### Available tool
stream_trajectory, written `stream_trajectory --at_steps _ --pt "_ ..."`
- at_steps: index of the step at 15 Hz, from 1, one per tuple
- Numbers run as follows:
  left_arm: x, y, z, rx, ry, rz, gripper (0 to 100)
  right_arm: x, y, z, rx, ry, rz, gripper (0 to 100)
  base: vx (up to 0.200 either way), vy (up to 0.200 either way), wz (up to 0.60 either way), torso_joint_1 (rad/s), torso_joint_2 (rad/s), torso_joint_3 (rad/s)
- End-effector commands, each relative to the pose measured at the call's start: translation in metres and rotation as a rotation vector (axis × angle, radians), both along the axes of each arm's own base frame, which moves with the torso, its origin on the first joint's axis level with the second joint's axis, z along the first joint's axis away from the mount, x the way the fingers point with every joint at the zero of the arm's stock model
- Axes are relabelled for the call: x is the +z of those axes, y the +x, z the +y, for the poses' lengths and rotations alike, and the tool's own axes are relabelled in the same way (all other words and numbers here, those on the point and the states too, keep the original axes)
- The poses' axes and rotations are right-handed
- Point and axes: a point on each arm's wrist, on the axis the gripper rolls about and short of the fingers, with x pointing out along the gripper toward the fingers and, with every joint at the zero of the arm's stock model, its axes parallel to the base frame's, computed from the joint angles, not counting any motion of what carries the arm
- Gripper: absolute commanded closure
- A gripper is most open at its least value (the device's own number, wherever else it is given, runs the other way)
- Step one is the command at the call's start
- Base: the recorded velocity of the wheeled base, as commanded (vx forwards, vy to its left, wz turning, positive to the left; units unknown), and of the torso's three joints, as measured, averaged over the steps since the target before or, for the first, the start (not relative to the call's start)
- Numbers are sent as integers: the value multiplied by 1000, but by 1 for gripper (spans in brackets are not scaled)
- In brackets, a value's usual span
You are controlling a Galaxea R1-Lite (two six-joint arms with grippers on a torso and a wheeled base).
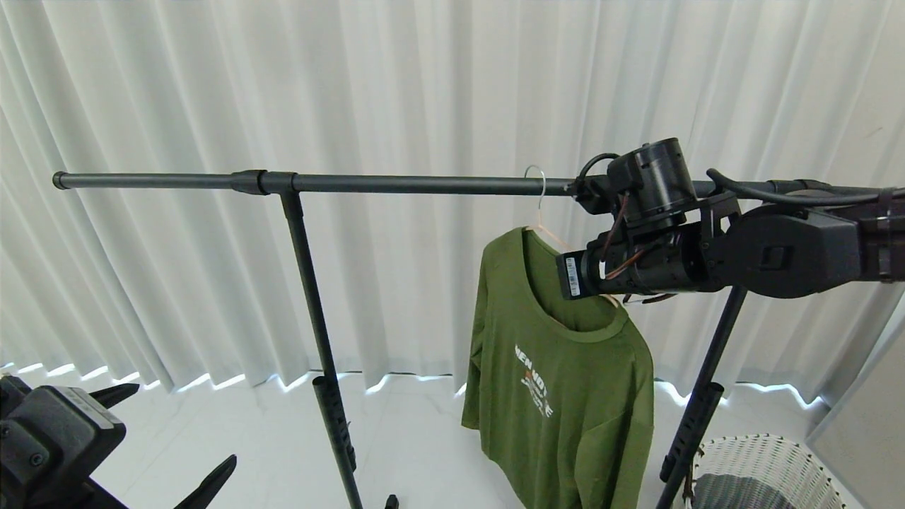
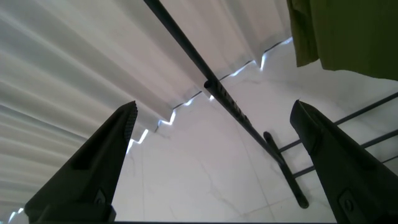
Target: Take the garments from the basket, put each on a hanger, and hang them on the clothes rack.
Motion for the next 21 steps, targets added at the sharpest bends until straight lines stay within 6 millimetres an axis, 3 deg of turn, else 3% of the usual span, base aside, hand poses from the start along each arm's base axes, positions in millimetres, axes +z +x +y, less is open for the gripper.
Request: stream_trajectory --at_steps 1,5,6,9,13,17,21 --pt "0 0 0 0 0 -2 0 -2 3 -1 -8 -4 4 100 0 0 0 0 0 0" --pt "0 0 0 0 1 0 0 -3 4 -1 -9 -4 6 100 0 0 0 0 0 0" --pt "0 0 0 0 1 0 0 -3 4 -1 -9 -4 6 0 0 0 0 0 0 0" --pt "0 0 0 0 1 0 0 -1 5 0 -16 4 -6 0 0 0 0 0 0 0" --pt "1 0 0 2 -6 -1 0 17 -4 -8 -18 43 -48 0 0 0 0 0 0 0" --pt "2 2 0 14 -6 -1 0 44 -36 -28 0 60 -83 0 0 0 0 0 0 0" --pt "7 17 9 170 -25 -44 0 56 -81 -71 36 -28 -142 0 0 0 0 0 0 0"
